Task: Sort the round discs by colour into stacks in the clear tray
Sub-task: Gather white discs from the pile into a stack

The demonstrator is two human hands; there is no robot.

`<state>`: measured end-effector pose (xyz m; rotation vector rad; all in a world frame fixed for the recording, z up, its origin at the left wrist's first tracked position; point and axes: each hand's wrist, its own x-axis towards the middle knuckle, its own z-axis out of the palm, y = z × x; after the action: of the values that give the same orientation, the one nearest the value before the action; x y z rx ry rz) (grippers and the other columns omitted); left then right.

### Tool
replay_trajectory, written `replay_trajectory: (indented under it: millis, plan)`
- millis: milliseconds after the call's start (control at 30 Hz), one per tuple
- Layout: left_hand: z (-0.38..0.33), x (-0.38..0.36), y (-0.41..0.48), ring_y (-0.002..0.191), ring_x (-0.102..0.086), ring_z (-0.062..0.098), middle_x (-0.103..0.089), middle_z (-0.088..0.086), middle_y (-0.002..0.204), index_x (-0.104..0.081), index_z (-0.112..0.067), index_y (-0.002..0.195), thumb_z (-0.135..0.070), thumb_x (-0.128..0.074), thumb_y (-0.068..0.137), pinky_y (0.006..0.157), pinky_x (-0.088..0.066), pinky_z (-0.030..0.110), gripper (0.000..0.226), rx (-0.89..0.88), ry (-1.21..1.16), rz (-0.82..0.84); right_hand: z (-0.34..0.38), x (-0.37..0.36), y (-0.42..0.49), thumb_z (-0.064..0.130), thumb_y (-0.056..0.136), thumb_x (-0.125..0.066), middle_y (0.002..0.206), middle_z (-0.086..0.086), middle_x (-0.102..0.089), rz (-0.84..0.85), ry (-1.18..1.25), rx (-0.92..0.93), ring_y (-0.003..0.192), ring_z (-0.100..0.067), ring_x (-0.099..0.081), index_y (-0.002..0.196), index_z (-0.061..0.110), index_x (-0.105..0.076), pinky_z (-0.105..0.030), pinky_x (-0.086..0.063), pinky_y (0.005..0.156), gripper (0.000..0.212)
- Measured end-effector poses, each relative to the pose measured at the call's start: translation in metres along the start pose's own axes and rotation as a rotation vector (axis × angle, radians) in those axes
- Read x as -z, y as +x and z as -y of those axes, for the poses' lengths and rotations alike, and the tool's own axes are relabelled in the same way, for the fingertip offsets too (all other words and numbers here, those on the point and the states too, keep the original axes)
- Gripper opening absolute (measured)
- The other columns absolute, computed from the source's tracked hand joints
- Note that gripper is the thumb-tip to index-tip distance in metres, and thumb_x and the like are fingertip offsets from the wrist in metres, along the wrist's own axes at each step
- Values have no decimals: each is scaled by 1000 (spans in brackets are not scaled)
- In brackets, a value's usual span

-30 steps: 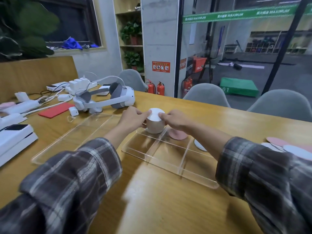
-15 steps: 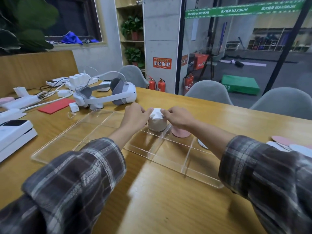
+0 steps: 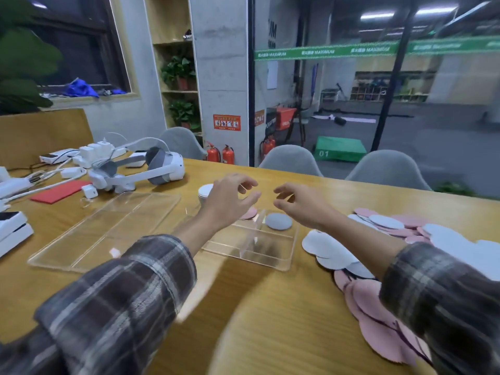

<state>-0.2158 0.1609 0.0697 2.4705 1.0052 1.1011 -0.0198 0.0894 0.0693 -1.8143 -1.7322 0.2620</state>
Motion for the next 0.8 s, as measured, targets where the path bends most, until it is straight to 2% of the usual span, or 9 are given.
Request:
replay_trajectory:
  millis: [133,267,333,400,500,567,633,700,800]
  plan:
    - [-48,-29,-9,87,-64,7,-72,-6,101,-77,-18,105,-31,-77,92,77,-47,16,19,-96,-54,91,-31,38,-55,28,96,-64,119,3,-69,-43,-59,-24,99,-13,-63,131,18,-64,-26,-45,84,36]
    - [-91,-66,-22,88,-65,7,-73,-7,101,-78,-17,105,-30,-76,93,72,-41,9,18,-129,-97,229,-62,69,-113,25,95,-67,118,3,-69,-73,-116,-56,97,-12,-59,127,18,-66,-20,-38,79,33]
    - [-107,-85,-30,90,-66,8,-74,-8,100,-77,-18,105,-32,-76,93,75,-45,16,18,-157,-121,303,-76,81,-141,21,95,-67,118,1,-68,-94,-143,-49,95,-11,-55,124,15,-68,-12,-35,73,30]
    - [-120,-101,-39,93,-64,9,-73,-7,103,-76,-19,106,-35,-76,92,79,-46,22,21,-187,-114,361,-86,89,-166,20,94,-68,118,1,-68,-112,-150,-50,96,-11,-55,124,14,-68,-9,-35,74,30]
    - [-131,-122,-49,110,-60,11,-70,-3,117,-74,-17,115,-39,-77,90,90,-39,19,33,-191,-68,356,-102,94,-194,20,92,-68,121,2,-68,-141,-151,-71,98,-11,-57,122,16,-70,-17,-38,81,31]
    - [-132,-133,-56,123,-55,13,-64,-2,130,-70,-19,126,-49,-74,88,97,-34,18,48,-148,-25,346,-110,94,-210,19,91,-67,120,4,-67,-170,-131,-79,100,-9,-57,121,17,-71,-13,-38,81,30]
    - [-131,-138,-64,135,-48,14,-56,-4,144,-60,-23,139,-56,-68,91,107,-37,26,59,-85,-18,379,-117,92,-221,20,90,-67,116,4,-66,-203,-130,-62,101,-8,-56,118,18,-71,-7,-36,83,28]
    - [-131,-141,-73,144,-41,12,-49,-7,154,-53,-24,148,-53,-63,97,114,-34,29,60,-66,-29,420,-122,88,-229,17,90,-69,112,5,-66,-248,-110,-35,102,-10,-56,116,17,-71,-13,-37,84,26]
    - [-131,-143,-81,151,-31,10,-40,-8,162,-46,-26,155,-48,-56,102,117,-26,24,59,-80,-31,433,-126,77,-236,16,92,-68,112,11,-64,-288,-99,-7,104,-10,-54,116,20,-69,-24,-41,88,25]
